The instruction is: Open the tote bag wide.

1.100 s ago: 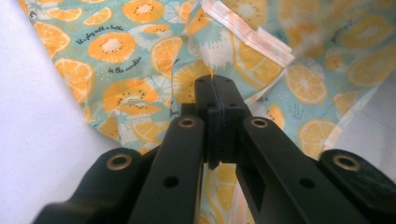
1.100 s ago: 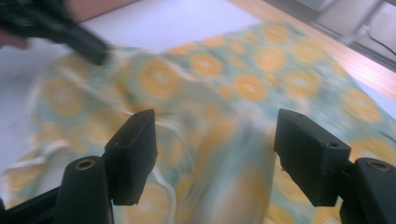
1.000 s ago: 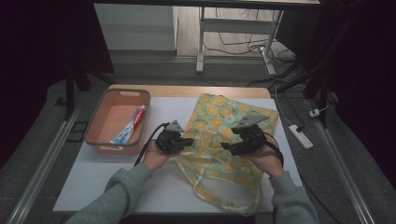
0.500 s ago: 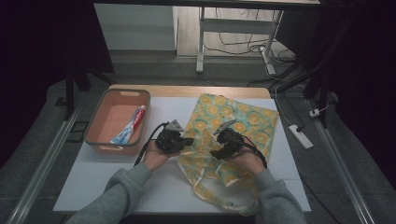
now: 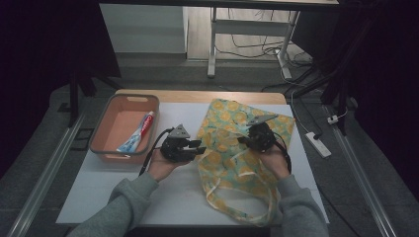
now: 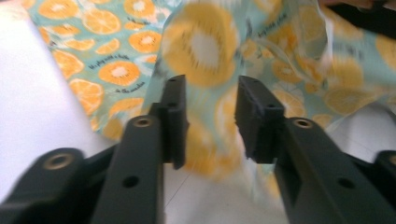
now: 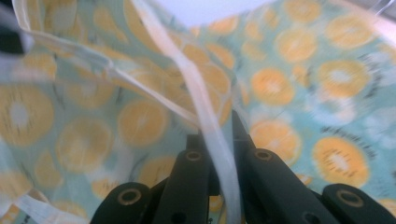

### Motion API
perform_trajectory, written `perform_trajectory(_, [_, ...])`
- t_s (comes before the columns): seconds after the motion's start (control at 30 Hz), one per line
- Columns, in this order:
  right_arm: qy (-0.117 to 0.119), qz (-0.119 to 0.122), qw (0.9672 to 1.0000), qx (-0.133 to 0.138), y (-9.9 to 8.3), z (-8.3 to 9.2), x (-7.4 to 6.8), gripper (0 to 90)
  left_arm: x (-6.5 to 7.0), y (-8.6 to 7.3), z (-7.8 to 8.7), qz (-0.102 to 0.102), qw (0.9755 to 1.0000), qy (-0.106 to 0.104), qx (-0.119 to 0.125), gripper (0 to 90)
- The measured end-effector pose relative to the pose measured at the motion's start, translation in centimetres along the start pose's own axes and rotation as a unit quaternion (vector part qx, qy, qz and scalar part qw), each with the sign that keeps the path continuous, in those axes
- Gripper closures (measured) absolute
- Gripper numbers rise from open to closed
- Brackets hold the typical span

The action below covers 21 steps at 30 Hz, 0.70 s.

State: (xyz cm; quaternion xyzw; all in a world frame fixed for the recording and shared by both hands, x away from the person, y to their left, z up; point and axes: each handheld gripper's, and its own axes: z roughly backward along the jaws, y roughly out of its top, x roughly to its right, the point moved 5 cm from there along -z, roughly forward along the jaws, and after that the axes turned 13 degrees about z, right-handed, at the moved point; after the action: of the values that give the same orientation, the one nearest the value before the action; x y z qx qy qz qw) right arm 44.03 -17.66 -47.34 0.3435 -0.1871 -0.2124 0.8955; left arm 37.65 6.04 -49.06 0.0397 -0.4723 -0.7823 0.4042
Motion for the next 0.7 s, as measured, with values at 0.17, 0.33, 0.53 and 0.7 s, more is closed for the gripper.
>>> perform_trajectory(0.17, [-0.010, -0.027, 0.9992, 0.027, 0.3, -0.2, 2.5, 90.0, 0.1, -0.1, 1.5, -0.007, 1.0000, 0.003, 0.001, 54.1])
perform_trajectory(0.33, [-0.013, -0.066, 0.9973, 0.030, -1.3, -1.5, 4.5, 90.0, 0.3, -0.4, 2.7, -0.012, 0.9999, 0.011, -0.004, 46.5])
perform_trajectory(0.53, [-0.002, -0.090, 0.9955, 0.029, -2.5, -1.8, 5.0, 90.0, 0.7, -0.5, 4.3, -0.010, 0.9998, 0.016, -0.002, 41.2])
perform_trajectory(0.7, [-0.003, -0.093, 0.9951, 0.033, -2.7, -1.5, 4.8, 90.0, 0.8, -0.5, 5.7, -0.008, 0.9998, 0.019, -0.001, 38.6])
